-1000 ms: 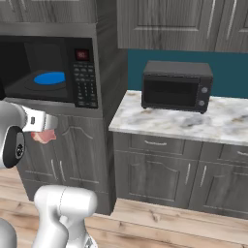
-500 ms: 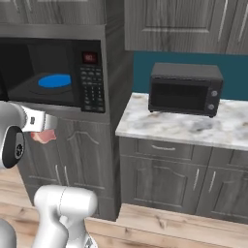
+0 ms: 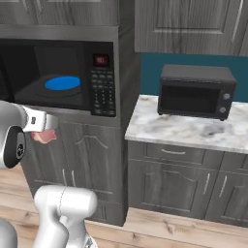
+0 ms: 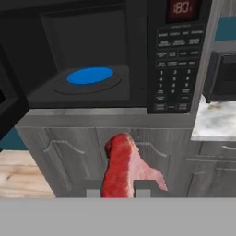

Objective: Transport the steak from the fridge to the microwave and turn on the microwave.

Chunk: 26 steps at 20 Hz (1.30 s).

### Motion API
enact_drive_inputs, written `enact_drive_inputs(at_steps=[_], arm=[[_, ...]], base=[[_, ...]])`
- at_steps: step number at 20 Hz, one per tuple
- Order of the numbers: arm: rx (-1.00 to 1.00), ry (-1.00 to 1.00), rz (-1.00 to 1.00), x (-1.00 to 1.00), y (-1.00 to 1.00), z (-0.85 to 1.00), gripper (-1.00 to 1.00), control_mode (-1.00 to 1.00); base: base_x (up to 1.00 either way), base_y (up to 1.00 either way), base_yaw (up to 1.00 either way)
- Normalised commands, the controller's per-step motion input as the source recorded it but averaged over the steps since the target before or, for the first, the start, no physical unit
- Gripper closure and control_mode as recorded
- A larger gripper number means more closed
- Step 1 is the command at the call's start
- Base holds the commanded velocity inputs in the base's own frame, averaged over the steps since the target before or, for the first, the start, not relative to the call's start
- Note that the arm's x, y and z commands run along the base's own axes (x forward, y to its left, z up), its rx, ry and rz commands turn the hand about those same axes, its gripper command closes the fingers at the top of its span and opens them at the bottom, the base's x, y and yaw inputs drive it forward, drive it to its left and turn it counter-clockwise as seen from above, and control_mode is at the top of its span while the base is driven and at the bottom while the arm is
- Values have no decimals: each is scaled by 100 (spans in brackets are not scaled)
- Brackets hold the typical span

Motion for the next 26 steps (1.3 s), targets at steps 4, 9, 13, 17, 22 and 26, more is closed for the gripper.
enact_drive_inputs(at_steps=[4,9,13,17,22,26], arm=[[0,0,0,0,0,0,100,100],[0,0,0,0,0,0,100,100],[0,0,0,0,0,0,100,100],[0,0,0,0,0,0,100,100],[0,0,0,0,0,0,100,100],[0,0,0,0,0,0,100,100]], base=[[27,40,0],[32,33,0],[34,31,0],[30,36,0],[26,34,0],[22,25,1]])
